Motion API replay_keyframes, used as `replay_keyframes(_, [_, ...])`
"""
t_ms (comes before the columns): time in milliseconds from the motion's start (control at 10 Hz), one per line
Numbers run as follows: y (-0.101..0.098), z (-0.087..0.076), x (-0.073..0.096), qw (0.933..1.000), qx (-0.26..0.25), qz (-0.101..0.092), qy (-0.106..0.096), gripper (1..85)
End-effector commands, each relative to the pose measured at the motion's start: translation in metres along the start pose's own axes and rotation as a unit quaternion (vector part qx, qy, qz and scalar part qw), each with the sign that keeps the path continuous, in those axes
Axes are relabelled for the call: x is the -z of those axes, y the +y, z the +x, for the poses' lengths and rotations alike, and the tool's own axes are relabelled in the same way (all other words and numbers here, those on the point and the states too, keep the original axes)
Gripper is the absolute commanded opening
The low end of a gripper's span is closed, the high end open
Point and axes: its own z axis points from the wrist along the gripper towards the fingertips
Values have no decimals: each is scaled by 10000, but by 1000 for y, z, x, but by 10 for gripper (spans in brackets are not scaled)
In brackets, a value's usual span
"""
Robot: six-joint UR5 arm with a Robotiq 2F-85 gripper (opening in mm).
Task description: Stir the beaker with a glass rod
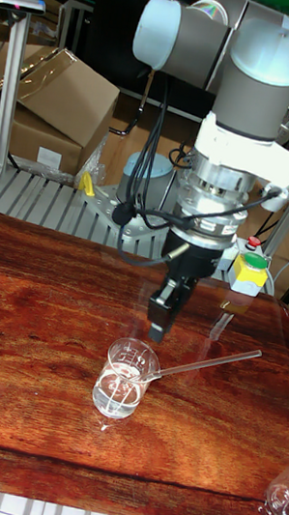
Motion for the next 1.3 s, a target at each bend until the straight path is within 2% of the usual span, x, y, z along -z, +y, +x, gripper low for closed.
replay_keyframes(0, [1,-19,-7,9996,211,-61,-186,377])
replay_keyframes(200, [9,-32,-12,9991,288,-153,-286,377])
replay_keyframes(600, [17,-57,-24,9984,286,-51,-495,373])
replay_keyframes(1200, [23,-70,-25,9976,209,-80,-649,373])
